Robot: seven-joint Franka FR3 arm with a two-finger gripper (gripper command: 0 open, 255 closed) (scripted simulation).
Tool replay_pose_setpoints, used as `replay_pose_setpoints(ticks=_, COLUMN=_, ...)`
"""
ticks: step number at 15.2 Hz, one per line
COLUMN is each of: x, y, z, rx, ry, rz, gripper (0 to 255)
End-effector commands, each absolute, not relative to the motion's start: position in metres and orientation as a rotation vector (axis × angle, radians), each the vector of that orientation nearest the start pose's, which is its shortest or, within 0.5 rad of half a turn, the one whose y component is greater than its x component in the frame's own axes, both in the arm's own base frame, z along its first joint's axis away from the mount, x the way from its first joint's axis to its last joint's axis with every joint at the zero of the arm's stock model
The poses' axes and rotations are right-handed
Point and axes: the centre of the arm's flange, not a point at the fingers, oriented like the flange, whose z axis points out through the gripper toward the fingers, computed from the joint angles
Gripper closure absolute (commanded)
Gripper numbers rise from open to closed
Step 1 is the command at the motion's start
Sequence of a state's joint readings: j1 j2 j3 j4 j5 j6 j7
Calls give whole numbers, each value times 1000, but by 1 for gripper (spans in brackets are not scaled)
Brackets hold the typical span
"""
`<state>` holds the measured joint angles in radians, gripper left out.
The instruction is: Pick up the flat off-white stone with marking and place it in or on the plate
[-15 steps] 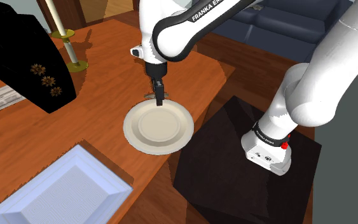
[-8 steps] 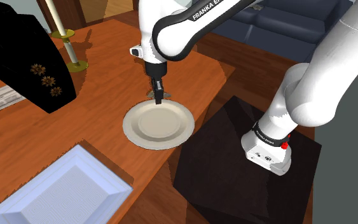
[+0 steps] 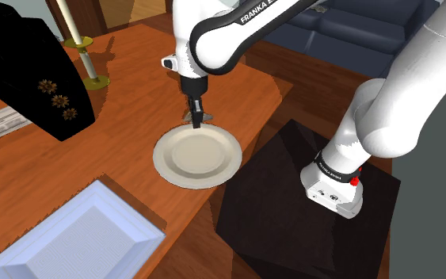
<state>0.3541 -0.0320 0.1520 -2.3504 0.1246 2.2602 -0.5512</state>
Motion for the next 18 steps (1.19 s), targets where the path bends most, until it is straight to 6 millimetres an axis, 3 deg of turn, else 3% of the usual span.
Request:
replay_pose_setpoints(ticks=1, x=430, y=238, z=342, rx=-2699, ry=-1421, rz=96, gripper=255)
replay_pose_setpoints(ticks=13, x=430, y=238, z=405, rx=-2699, ry=-1421, rz=96, gripper=255)
replay_pose_setpoints(ticks=18, x=378, y=279, z=403, rx=-2699, ry=-1421, rz=96, gripper=255)
